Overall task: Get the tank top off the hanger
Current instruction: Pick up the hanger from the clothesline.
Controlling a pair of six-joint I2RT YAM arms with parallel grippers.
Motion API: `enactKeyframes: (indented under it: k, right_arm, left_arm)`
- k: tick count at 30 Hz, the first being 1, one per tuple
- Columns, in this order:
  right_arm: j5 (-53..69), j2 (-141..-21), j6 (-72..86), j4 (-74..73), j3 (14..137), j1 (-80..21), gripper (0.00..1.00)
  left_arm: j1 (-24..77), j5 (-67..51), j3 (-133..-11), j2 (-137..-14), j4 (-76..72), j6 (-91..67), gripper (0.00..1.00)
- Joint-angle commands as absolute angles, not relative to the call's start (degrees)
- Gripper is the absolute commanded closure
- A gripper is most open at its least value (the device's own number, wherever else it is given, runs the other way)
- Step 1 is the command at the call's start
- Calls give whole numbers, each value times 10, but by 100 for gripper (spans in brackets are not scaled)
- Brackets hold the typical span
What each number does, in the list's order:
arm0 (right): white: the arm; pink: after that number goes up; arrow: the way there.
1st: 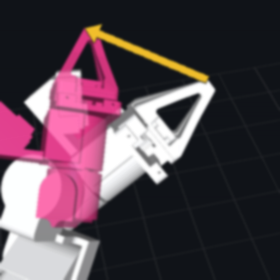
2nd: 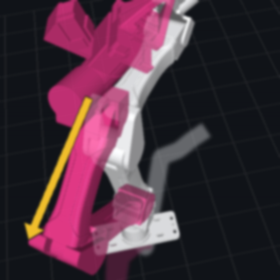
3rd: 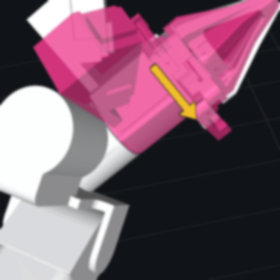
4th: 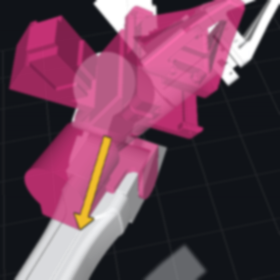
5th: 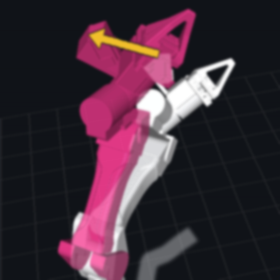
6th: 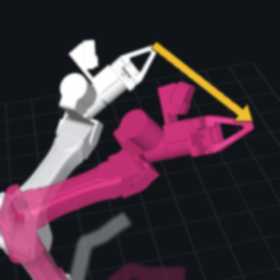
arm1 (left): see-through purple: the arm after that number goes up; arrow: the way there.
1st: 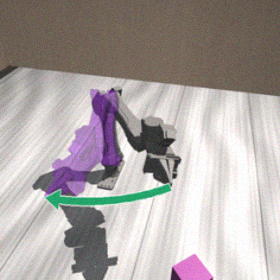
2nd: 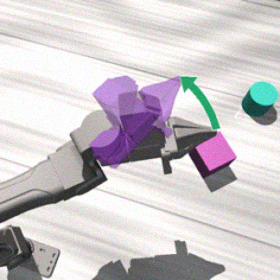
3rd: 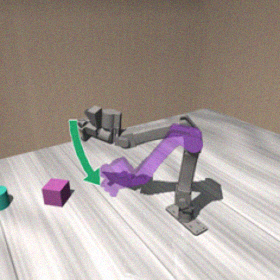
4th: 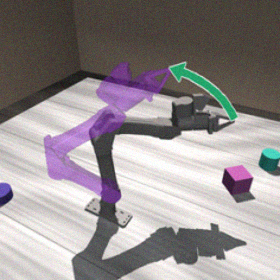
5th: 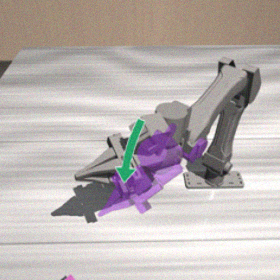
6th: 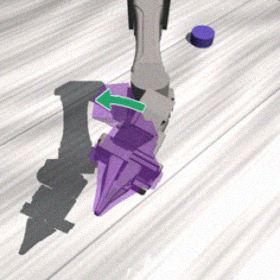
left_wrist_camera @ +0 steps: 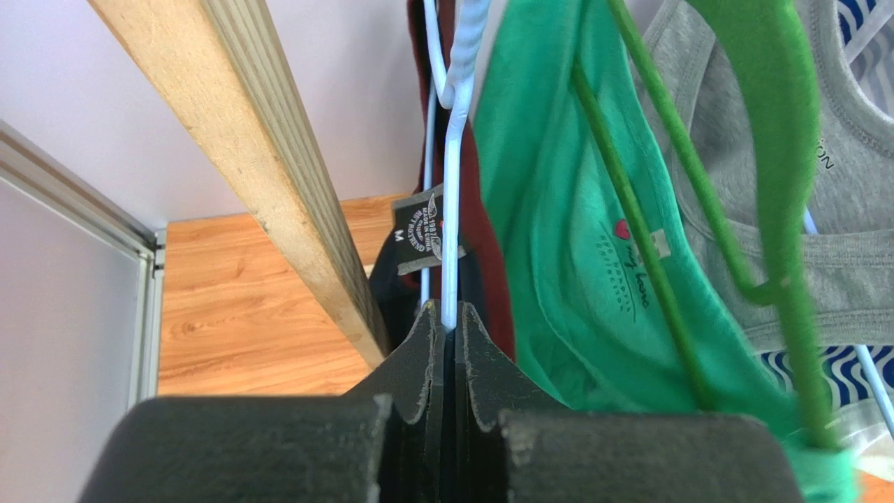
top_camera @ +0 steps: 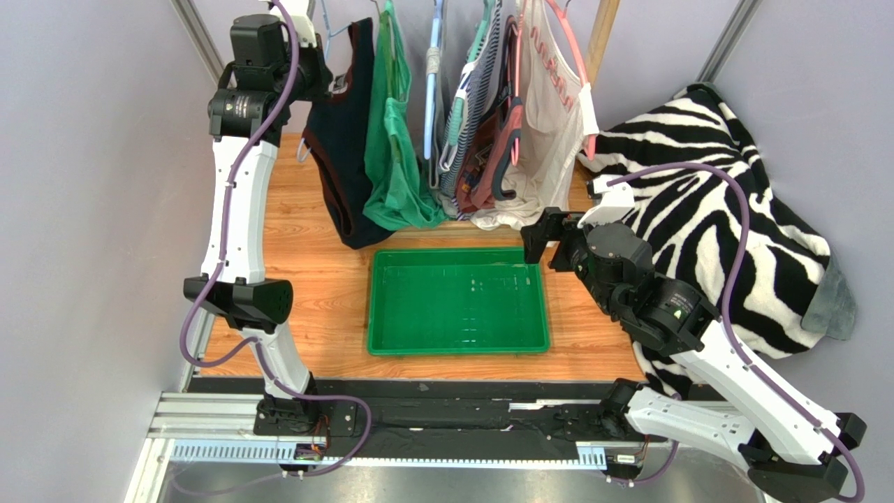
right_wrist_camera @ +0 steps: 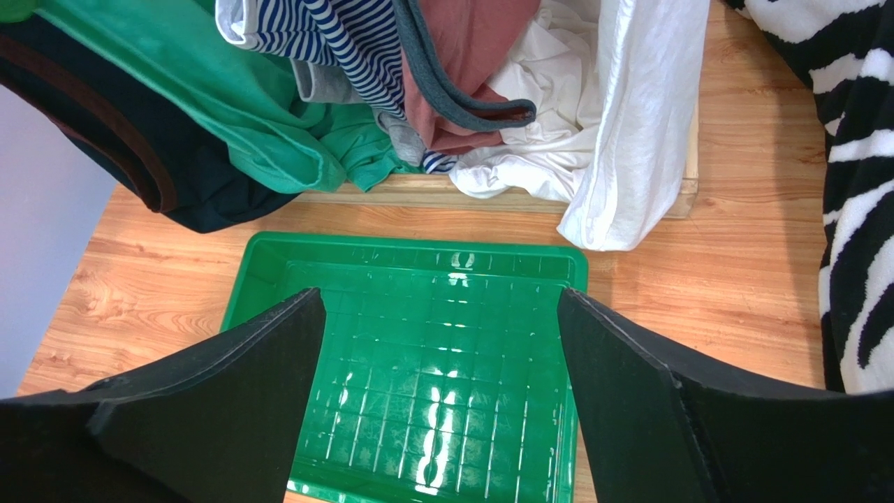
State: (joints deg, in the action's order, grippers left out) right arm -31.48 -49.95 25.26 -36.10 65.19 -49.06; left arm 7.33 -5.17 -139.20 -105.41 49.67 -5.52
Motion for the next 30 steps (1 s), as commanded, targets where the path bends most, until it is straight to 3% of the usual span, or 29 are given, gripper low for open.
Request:
enactKeyframes:
  k: [1, 14, 26, 30]
  right_arm:
    - [-329, -488, 259, -330, 642, -494, 15]
    - [-321, -474, 266, -330, 630, -494, 22]
    - [-322, -448, 259, -344, 634, -494, 22]
    - [-319, -454, 251, -340, 639, -495, 17]
  left_arm:
    - [86, -16, -1426, -1042, 458, -26, 100]
    - [112, 71, -1445, -962, 381, 17, 100]
    - [112, 4, -1184, -736, 415, -8, 100]
    - [112, -91, -1155, -674, 446, 21, 100]
